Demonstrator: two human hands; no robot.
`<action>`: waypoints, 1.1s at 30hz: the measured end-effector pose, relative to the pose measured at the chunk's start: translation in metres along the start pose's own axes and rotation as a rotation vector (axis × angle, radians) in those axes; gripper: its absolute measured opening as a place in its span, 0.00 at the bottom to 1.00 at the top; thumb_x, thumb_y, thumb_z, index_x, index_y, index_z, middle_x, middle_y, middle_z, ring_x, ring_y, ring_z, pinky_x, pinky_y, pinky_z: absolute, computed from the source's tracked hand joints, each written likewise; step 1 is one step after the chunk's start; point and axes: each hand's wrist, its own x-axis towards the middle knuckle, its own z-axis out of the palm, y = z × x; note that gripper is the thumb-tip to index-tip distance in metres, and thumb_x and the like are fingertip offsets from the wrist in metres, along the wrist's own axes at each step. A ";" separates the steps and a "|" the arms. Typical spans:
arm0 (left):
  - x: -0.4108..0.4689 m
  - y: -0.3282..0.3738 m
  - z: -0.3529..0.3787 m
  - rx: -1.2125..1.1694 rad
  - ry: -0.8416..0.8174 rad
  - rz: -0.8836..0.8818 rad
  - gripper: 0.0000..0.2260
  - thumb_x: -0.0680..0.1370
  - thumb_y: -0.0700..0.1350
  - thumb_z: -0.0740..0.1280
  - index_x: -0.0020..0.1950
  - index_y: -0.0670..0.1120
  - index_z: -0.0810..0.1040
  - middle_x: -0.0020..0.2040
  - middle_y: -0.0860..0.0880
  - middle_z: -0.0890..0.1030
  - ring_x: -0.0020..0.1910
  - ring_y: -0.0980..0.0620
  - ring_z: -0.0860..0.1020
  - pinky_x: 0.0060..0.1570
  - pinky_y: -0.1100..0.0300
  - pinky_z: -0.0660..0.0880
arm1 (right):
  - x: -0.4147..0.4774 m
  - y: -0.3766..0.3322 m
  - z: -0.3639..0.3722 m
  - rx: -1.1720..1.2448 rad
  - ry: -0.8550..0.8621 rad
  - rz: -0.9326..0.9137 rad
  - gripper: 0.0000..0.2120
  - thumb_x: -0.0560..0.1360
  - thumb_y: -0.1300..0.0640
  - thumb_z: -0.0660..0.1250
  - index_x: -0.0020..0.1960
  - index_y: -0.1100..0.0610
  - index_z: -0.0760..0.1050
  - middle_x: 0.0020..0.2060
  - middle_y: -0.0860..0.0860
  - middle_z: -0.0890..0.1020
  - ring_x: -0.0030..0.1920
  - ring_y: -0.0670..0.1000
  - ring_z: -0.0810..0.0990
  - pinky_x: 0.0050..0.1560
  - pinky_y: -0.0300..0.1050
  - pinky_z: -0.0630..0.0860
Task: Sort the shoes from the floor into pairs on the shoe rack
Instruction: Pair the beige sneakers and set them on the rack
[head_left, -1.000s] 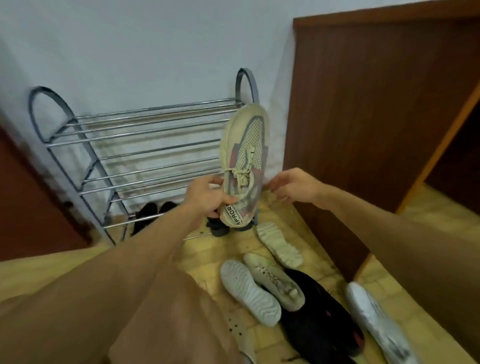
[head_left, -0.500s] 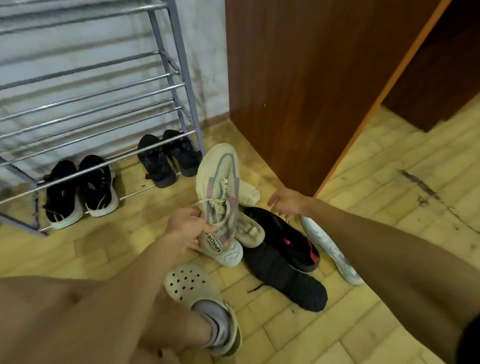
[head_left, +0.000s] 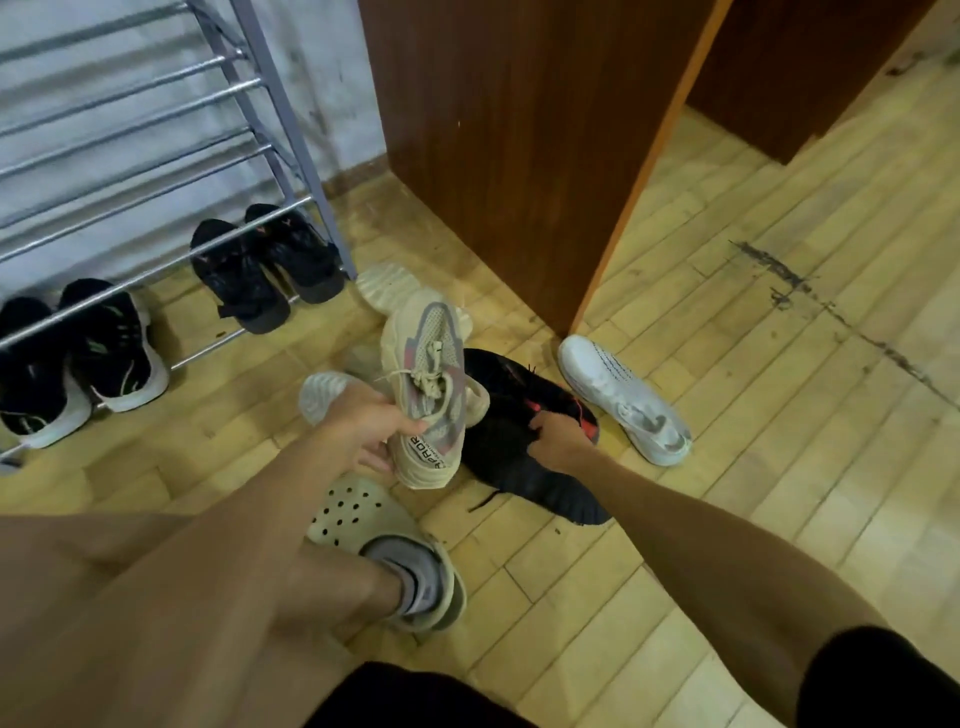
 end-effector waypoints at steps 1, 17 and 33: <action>-0.001 -0.001 0.005 0.016 -0.004 -0.001 0.22 0.70 0.42 0.76 0.62 0.42 0.76 0.59 0.38 0.80 0.56 0.38 0.79 0.44 0.48 0.80 | -0.004 0.013 -0.003 -0.009 0.046 0.031 0.18 0.73 0.61 0.64 0.62 0.62 0.75 0.57 0.60 0.79 0.58 0.59 0.77 0.51 0.45 0.73; -0.005 -0.005 0.025 0.010 0.017 -0.040 0.21 0.68 0.39 0.76 0.59 0.38 0.76 0.55 0.38 0.81 0.46 0.41 0.80 0.35 0.50 0.81 | 0.035 0.008 -0.029 -0.015 0.153 0.011 0.17 0.76 0.52 0.63 0.62 0.59 0.75 0.53 0.55 0.80 0.54 0.56 0.77 0.50 0.46 0.72; 0.025 -0.031 -0.036 -0.459 0.318 -0.070 0.12 0.68 0.40 0.76 0.46 0.43 0.76 0.46 0.44 0.78 0.41 0.45 0.77 0.28 0.54 0.78 | 0.105 -0.087 -0.002 0.063 -0.129 0.084 0.20 0.72 0.46 0.70 0.30 0.57 0.67 0.27 0.52 0.71 0.29 0.51 0.72 0.28 0.41 0.70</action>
